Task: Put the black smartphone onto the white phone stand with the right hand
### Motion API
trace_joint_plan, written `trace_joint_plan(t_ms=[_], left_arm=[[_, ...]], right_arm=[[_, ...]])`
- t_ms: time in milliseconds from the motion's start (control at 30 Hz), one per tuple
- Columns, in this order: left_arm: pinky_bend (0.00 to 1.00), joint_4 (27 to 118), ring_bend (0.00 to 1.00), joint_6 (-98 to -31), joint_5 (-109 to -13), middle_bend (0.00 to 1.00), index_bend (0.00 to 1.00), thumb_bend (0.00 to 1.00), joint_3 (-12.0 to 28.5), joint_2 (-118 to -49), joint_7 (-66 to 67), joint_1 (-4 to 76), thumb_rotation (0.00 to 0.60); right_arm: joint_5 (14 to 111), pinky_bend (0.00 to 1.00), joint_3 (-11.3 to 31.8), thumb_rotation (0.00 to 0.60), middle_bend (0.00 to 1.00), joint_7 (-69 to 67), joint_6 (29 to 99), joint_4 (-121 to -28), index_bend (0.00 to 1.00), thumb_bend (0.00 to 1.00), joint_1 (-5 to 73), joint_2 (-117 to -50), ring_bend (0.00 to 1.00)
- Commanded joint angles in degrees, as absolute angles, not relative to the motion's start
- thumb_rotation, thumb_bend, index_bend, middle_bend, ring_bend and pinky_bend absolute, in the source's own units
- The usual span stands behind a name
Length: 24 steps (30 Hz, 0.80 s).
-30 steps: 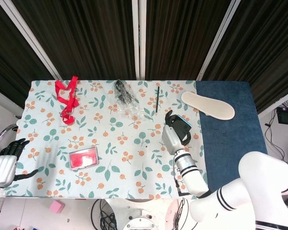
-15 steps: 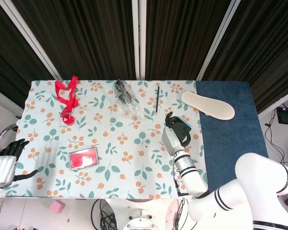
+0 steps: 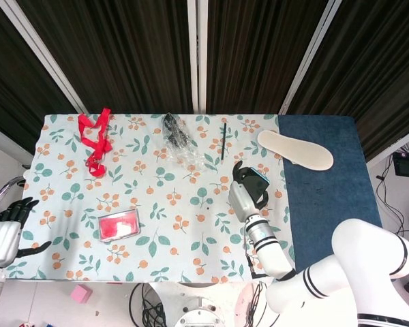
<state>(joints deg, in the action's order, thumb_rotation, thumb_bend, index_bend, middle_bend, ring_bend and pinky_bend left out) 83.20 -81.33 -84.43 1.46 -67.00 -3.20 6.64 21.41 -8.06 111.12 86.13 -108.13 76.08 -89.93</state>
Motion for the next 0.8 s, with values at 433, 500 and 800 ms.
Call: trace_joint_plan(t_ms=[433, 500, 800], left_arm=[[0.25, 82.9, 0.11, -81.3, -84.3, 0.11, 0.13, 0.0, 1.4, -67.2, -2.7, 6.5, 0.483], [0.25, 82.9, 0.1, -81.3, -84.3, 0.11, 0.13, 0.0, 1.5, -67.1, -2.7, 6.5, 0.486], [0.25, 83.2, 0.11, -81.1, -84.2, 0.11, 0.13, 0.0, 1.5, -67.0, -2.9, 6.5, 0.485]], right_arm=[[24.3, 0.16, -8.4, 0.6, 0.38, 110.4, 86.2, -107.3, 0.53, 0.31, 75.0, -90.1, 0.46], [23.8, 0.16, -8.1, 0.6, 0.38, 110.3, 86.0, -107.3, 0.53, 0.31, 74.7, -90.1, 0.46], [23.7, 0.16, -7.8, 0.6, 0.38, 110.4, 85.7, -107.4, 0.53, 0.31, 74.3, -89.8, 0.46]])
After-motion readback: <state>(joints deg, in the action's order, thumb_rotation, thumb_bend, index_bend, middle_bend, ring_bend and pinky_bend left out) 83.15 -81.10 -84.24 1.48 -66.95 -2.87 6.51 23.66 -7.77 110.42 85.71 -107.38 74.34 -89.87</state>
